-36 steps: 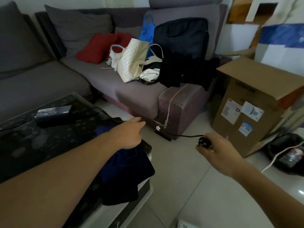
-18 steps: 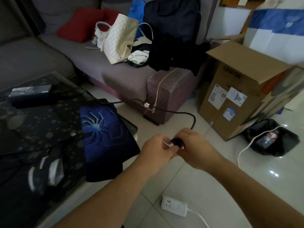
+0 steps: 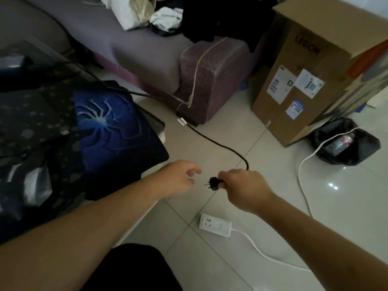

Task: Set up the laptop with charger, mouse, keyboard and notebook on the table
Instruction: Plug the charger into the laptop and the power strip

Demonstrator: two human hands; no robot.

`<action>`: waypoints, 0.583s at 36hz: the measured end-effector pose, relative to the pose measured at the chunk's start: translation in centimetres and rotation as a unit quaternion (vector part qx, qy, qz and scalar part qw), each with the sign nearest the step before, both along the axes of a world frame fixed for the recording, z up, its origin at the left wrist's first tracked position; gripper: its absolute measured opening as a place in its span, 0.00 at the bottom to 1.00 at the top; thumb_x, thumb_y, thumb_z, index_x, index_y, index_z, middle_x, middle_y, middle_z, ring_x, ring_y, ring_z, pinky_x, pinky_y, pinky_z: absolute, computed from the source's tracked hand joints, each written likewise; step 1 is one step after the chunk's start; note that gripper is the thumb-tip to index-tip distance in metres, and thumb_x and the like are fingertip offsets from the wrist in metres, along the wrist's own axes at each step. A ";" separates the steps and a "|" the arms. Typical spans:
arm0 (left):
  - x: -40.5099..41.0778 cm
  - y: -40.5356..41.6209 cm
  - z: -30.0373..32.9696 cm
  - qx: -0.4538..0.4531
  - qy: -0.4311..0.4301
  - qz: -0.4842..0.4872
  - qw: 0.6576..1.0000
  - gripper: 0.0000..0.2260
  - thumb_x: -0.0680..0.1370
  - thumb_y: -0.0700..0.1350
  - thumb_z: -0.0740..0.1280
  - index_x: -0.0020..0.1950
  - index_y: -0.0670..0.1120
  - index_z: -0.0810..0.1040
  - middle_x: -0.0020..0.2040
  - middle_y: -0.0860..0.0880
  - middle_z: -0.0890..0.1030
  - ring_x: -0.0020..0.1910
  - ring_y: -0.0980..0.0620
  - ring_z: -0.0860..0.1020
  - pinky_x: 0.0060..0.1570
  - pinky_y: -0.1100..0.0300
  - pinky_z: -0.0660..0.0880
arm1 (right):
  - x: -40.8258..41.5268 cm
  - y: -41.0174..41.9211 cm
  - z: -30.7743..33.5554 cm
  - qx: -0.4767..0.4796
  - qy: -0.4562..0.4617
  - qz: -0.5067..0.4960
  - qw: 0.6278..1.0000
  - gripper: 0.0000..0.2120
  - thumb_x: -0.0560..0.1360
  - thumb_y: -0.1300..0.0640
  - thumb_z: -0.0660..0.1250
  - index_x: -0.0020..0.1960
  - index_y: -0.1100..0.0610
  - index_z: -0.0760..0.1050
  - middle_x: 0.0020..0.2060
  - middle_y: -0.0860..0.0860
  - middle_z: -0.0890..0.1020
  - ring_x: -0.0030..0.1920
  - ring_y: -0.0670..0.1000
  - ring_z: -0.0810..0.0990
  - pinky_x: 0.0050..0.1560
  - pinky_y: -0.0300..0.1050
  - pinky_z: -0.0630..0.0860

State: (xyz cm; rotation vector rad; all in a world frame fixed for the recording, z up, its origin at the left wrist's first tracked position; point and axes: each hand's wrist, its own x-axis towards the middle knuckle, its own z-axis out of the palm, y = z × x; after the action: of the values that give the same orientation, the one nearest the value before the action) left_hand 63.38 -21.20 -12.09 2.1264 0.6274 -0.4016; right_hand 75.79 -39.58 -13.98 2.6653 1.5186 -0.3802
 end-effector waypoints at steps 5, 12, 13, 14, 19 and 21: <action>-2.1 0.1 -5.0 0.026 0.016 0.004 1.000 0.14 0.83 0.42 0.64 0.66 0.55 0.78 0.62 0.56 0.80 0.56 0.57 0.79 0.56 0.58 0.81 | -1.4 0.1 -7.6 -0.107 0.046 -0.022 0.993 0.14 0.82 0.62 0.60 0.66 0.55 0.73 0.53 0.52 0.81 0.44 0.54 0.80 0.41 0.48 0.74; -3.5 -1.1 -9.6 -0.035 0.036 0.026 0.998 0.13 0.85 0.41 0.64 0.67 0.55 0.77 0.62 0.59 0.79 0.58 0.60 0.78 0.48 0.69 0.74 | -3.8 0.2 -16.4 -0.208 0.127 -0.043 0.969 0.29 0.74 0.58 0.78 0.70 0.60 0.68 0.62 0.57 0.77 0.56 0.58 0.83 0.52 0.48 0.80; -3.6 -1.2 -10.0 -0.046 0.039 0.035 0.998 0.13 0.84 0.41 0.64 0.67 0.54 0.77 0.61 0.58 0.79 0.58 0.60 0.78 0.48 0.68 0.74 | -4.0 0.0 -17.4 -0.228 0.129 -0.046 0.964 0.34 0.71 0.55 0.81 0.70 0.60 0.68 0.62 0.57 0.77 0.57 0.58 0.83 0.54 0.48 0.82; -3.6 -1.2 -10.4 -0.053 0.041 0.042 0.997 0.13 0.84 0.40 0.64 0.66 0.54 0.77 0.61 0.58 0.79 0.57 0.60 0.78 0.48 0.68 0.74 | -4.2 -0.1 -18.2 -0.248 0.124 -0.048 0.960 0.36 0.69 0.53 0.82 0.70 0.60 0.68 0.62 0.56 0.77 0.57 0.58 0.83 0.55 0.50 0.83; -3.6 -0.8 -11.5 -0.081 0.047 0.083 0.992 0.13 0.83 0.38 0.65 0.61 0.55 0.79 0.56 0.59 0.80 0.56 0.60 0.80 0.56 0.58 0.81 | -4.7 -0.3 -20.5 -0.193 0.123 -0.097 0.969 0.13 0.78 0.58 0.70 0.62 0.54 0.76 0.55 0.51 0.83 0.52 0.54 0.84 0.52 0.48 0.82; -3.7 -0.3 -11.8 -0.087 0.054 0.106 0.989 0.14 0.82 0.37 0.65 0.60 0.55 0.79 0.56 0.58 0.81 0.55 0.58 0.81 0.60 0.53 0.81 | -4.4 0.4 -19.7 -0.140 0.144 -0.117 0.973 0.10 0.77 0.56 0.68 0.59 0.52 0.76 0.51 0.50 0.82 0.49 0.53 0.82 0.50 0.47 0.82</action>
State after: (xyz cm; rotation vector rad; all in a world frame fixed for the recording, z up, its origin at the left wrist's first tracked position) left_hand 59.69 -21.49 -23.86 1.8595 0.8416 -0.4392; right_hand 71.34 -39.15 -33.69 2.6462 1.0998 -0.9555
